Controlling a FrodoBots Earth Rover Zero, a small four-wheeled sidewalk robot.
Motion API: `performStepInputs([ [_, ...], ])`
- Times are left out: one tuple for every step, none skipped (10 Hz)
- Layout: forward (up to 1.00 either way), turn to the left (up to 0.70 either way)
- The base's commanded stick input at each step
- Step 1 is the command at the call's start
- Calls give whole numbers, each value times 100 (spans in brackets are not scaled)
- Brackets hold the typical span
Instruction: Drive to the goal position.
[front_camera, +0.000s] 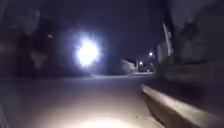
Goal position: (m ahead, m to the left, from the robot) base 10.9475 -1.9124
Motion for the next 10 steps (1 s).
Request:
performStepInputs([
  [70, 0],
  [70, 0],
  [70, -1],
  [70, -29],
  [70, -34],
  [70, -35],
  [70, -35],
  [70, -35],
  [70, -35],
  [70, -35],
])
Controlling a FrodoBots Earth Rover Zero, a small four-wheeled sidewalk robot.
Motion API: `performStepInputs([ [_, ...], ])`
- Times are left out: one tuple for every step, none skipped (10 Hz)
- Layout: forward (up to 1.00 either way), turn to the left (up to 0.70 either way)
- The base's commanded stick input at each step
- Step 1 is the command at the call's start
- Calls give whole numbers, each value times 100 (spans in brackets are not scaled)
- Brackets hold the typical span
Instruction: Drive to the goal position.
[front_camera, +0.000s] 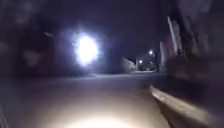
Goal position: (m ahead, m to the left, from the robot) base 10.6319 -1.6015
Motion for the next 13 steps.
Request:
performStepInputs([
  [70, -35],
  [70, -35],
  [70, -35],
  [70, -35],
  [70, 0],
  [70, 0],
  [70, 0],
  [70, 0],
  [70, 0],
  [70, 0],
  [70, -9],
  [70, -30],
  [70, -35],
])
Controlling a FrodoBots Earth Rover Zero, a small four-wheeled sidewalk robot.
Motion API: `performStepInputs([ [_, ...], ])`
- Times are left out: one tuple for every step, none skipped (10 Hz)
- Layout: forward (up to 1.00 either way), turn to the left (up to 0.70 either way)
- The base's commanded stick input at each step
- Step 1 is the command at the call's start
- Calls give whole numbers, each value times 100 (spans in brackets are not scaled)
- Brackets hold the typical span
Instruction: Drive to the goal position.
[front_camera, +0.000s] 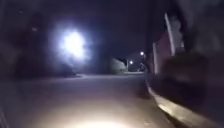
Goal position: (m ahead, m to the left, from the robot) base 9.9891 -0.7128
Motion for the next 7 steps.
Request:
performStepInputs([
  [70, -35],
  [70, -35],
  [70, -35],
  [70, -35],
  [70, -35],
  [70, -35],
  [70, -35],
])
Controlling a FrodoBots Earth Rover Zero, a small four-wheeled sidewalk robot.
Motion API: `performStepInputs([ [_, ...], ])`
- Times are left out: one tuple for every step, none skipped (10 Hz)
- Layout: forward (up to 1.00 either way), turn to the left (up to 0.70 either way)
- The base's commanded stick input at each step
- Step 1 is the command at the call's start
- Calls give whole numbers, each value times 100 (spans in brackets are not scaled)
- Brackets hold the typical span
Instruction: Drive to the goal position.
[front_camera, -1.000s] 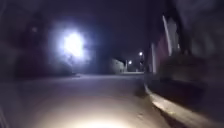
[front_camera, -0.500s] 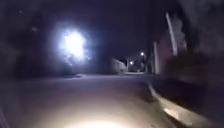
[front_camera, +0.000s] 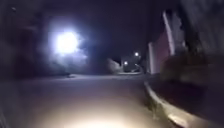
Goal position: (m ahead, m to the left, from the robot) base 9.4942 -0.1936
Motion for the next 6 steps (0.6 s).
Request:
performStepInputs([
  [70, -35],
  [70, -35],
  [70, -35],
  [70, -22],
  [70, -5],
  [70, 0],
])
